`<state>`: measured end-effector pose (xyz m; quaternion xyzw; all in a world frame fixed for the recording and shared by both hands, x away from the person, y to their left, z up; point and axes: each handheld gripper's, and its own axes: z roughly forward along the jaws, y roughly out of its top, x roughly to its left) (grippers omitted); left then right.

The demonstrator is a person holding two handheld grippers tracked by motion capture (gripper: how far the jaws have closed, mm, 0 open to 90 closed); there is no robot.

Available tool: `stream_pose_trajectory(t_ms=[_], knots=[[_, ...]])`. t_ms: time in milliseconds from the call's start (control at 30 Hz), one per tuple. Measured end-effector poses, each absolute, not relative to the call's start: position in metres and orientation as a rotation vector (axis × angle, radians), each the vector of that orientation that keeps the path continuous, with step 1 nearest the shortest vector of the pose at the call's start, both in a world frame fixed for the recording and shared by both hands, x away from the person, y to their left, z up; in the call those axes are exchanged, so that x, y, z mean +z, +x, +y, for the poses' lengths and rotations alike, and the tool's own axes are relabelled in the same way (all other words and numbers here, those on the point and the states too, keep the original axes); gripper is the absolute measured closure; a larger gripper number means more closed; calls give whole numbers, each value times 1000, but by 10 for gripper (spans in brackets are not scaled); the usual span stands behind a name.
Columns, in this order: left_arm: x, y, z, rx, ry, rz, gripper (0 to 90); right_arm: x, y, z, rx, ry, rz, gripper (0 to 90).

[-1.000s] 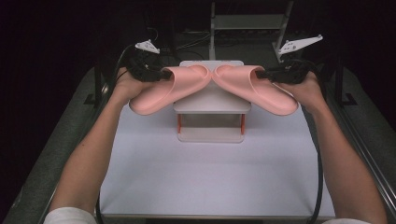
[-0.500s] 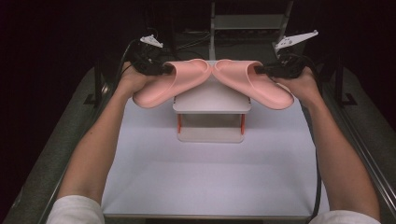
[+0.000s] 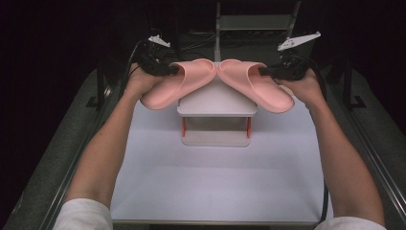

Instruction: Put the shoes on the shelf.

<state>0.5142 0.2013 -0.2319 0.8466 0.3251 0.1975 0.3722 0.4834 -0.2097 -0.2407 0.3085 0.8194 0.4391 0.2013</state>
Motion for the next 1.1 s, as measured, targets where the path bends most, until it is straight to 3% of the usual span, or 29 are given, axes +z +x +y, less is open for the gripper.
stream_pose_trajectory(t_ms=[1100], knots=[[-250, 517, 184, 382, 2054, 923, 702, -245, 492, -188, 1184, 953, 2291, 753]])
